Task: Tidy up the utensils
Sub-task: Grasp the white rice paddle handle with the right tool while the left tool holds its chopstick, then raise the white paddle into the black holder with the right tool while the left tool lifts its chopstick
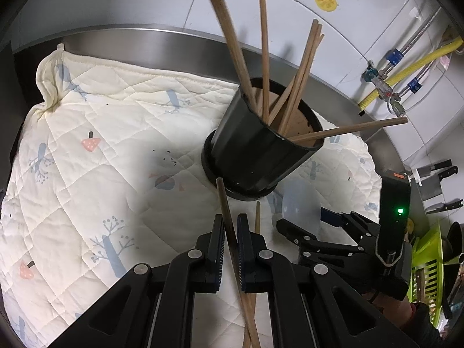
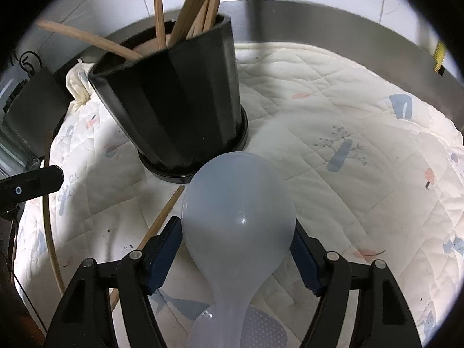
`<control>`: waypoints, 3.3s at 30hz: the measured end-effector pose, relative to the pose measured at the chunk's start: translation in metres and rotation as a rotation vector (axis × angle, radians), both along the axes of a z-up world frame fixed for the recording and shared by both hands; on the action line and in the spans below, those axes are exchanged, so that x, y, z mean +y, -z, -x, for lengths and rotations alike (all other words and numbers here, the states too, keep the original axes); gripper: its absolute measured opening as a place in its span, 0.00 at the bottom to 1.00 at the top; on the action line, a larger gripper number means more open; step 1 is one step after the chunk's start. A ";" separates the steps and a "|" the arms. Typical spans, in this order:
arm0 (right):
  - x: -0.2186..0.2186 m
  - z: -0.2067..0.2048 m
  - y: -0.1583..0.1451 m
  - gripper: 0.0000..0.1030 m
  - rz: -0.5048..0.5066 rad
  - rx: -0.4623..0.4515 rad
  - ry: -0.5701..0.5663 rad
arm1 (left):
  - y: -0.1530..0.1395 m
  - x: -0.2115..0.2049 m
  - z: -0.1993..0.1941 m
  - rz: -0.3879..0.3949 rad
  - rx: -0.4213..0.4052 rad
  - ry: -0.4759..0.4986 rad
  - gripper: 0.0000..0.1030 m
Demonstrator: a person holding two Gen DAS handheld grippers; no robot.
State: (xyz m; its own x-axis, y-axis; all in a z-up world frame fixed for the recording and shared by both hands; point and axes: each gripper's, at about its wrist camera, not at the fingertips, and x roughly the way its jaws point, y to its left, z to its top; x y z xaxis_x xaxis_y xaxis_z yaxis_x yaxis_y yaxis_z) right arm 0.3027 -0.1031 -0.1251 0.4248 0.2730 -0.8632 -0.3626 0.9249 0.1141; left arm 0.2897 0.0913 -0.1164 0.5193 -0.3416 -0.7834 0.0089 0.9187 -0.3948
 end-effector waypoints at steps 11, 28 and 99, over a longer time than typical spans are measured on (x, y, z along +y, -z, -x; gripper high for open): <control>-0.023 0.033 -0.049 0.77 -0.113 -0.157 -0.010 | -0.022 -0.004 0.010 -0.004 -0.059 0.008 0.08; -0.039 0.062 -0.083 0.77 -0.169 -0.277 -0.010 | 0.031 -0.009 -0.013 0.109 0.116 0.018 0.10; 0.000 -0.021 -0.190 0.77 -0.383 -0.529 0.038 | -0.154 0.015 0.017 -0.012 -0.334 -0.024 0.05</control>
State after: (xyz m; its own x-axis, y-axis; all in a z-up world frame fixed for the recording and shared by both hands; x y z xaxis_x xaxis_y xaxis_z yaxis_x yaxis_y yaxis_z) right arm 0.3239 -0.1029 0.0648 0.7809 0.4964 -0.3791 -0.4284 0.8673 0.2533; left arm 0.2723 0.1058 0.0372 0.7558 -0.3181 -0.5723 0.1144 0.9248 -0.3629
